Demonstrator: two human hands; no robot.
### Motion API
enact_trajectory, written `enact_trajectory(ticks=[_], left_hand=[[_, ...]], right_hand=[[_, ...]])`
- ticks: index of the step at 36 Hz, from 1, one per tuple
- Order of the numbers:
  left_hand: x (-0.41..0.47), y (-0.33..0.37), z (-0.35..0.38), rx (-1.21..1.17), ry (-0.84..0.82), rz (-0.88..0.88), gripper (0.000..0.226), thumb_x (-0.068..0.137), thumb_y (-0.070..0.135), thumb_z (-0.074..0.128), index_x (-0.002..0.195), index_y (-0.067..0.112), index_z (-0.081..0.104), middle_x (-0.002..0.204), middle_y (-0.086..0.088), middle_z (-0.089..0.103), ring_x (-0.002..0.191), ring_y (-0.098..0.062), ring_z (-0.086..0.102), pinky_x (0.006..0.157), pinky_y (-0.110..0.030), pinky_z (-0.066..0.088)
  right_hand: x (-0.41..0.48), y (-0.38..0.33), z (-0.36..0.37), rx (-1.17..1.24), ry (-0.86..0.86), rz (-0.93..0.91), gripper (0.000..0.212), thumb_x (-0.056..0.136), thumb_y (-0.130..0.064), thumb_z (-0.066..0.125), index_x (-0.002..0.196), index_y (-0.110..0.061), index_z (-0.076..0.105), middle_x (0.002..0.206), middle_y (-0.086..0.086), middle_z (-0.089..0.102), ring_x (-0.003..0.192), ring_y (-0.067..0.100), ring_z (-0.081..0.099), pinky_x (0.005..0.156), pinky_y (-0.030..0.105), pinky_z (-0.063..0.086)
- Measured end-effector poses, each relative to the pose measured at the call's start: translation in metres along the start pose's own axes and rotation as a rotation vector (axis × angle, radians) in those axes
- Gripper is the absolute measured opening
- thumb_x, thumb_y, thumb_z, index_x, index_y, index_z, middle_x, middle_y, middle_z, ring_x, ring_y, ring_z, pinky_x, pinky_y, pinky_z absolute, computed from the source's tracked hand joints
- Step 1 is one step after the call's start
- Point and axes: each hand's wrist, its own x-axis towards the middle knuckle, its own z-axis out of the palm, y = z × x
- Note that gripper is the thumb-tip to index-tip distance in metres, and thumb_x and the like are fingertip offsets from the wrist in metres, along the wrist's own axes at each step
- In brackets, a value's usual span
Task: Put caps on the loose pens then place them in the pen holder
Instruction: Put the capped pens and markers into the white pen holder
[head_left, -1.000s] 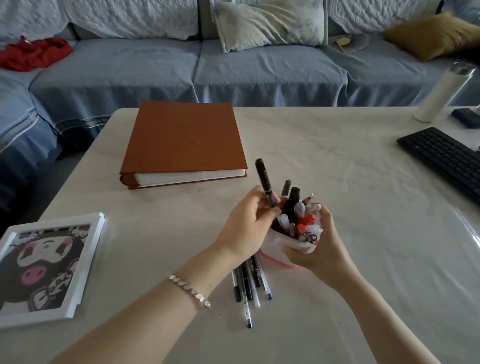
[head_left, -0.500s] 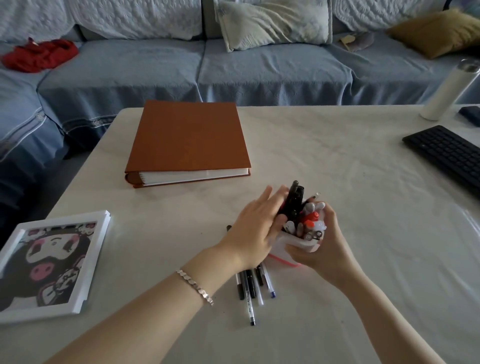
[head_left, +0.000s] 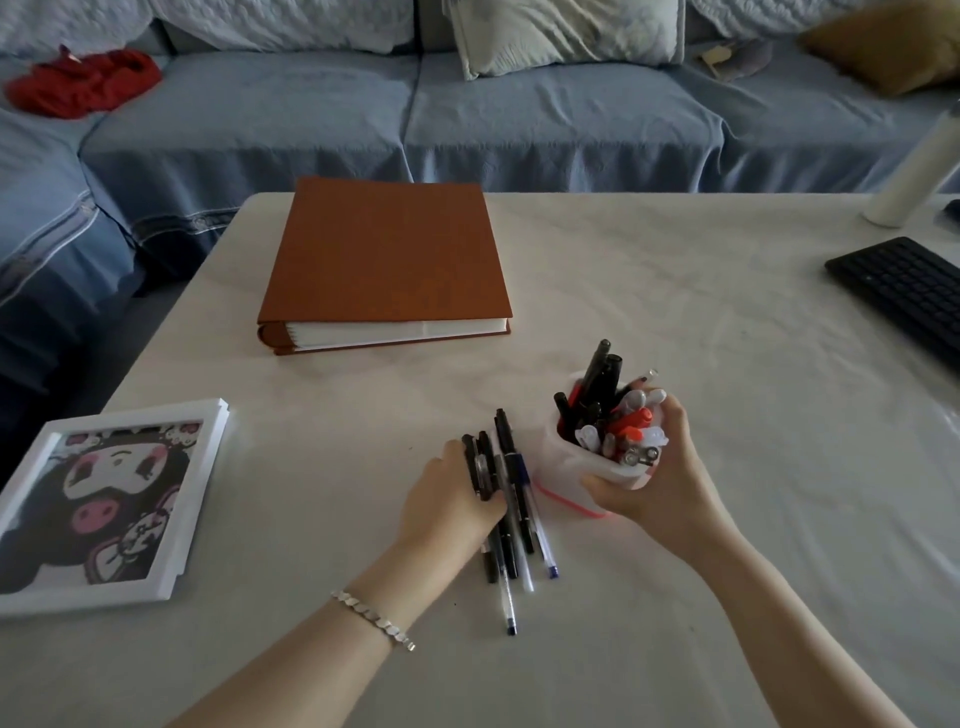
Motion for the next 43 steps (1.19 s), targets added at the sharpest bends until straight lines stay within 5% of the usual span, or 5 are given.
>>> enact_trajectory(ticks=[16, 23, 28, 33, 43], left_hand=[[0.017, 0.024, 0.002, -0.027, -0.113, -0.104, 0.014, 0.082, 0.011, 0.054, 0.071, 0.012, 0.044, 0.064, 0.000, 0.047, 0.058, -0.015, 0.048, 0.044, -0.023, 0.032], [0.018, 0.026, -0.004, -0.239, 0.052, -0.103, 0.021, 0.096, 0.021, 0.034, 0.106, 0.006, 0.044, 0.104, -0.017, 0.059, 0.087, -0.030, 0.061, 0.069, -0.034, 0.050], [0.016, 0.044, -0.039, -0.765, 0.343, 0.106, 0.022, 0.098, 0.018, 0.032, 0.076, 0.018, 0.036, 0.071, 0.000, 0.053, 0.053, -0.009, 0.051, 0.058, -0.034, 0.048], [0.000, 0.083, -0.083, -1.082, 0.502, 0.498, 0.023, 0.095, 0.005, 0.030, 0.088, 0.023, 0.043, 0.068, 0.004, 0.046, 0.056, -0.007, 0.041, 0.059, -0.024, 0.039], [-0.006, 0.116, -0.047, -0.821, 0.336, 0.893, 0.025, 0.094, 0.002, 0.030, 0.098, 0.025, 0.039, 0.076, 0.003, 0.049, 0.068, -0.006, 0.048, 0.068, -0.018, 0.043]], right_hand=[[-0.003, -0.005, -0.001, -0.061, 0.004, -0.087, 0.079, 0.065, 0.008, 0.072, 0.105, -0.044, 0.030, 0.103, -0.018, 0.050, 0.082, -0.013, 0.054, 0.067, 0.007, 0.048], [-0.004, -0.010, 0.000, -0.038, -0.003, -0.087, 0.073, 0.066, 0.011, 0.071, 0.104, -0.037, 0.031, 0.103, -0.020, 0.048, 0.083, -0.016, 0.053, 0.067, 0.004, 0.045], [-0.004, -0.009, -0.001, -0.026, -0.004, -0.068, 0.074, 0.065, 0.011, 0.070, 0.104, -0.038, 0.032, 0.100, -0.029, 0.051, 0.083, -0.015, 0.054, 0.067, 0.007, 0.047], [-0.004, -0.011, -0.001, -0.048, 0.002, -0.057, 0.076, 0.059, -0.001, 0.076, 0.105, -0.043, 0.032, 0.100, -0.034, 0.051, 0.091, -0.012, 0.055, 0.070, 0.009, 0.049], [-0.007, -0.016, 0.002, -0.056, 0.022, -0.063, 0.067, 0.066, 0.011, 0.068, 0.100, -0.034, 0.033, 0.087, -0.044, 0.051, 0.079, -0.014, 0.053, 0.070, 0.008, 0.045]])
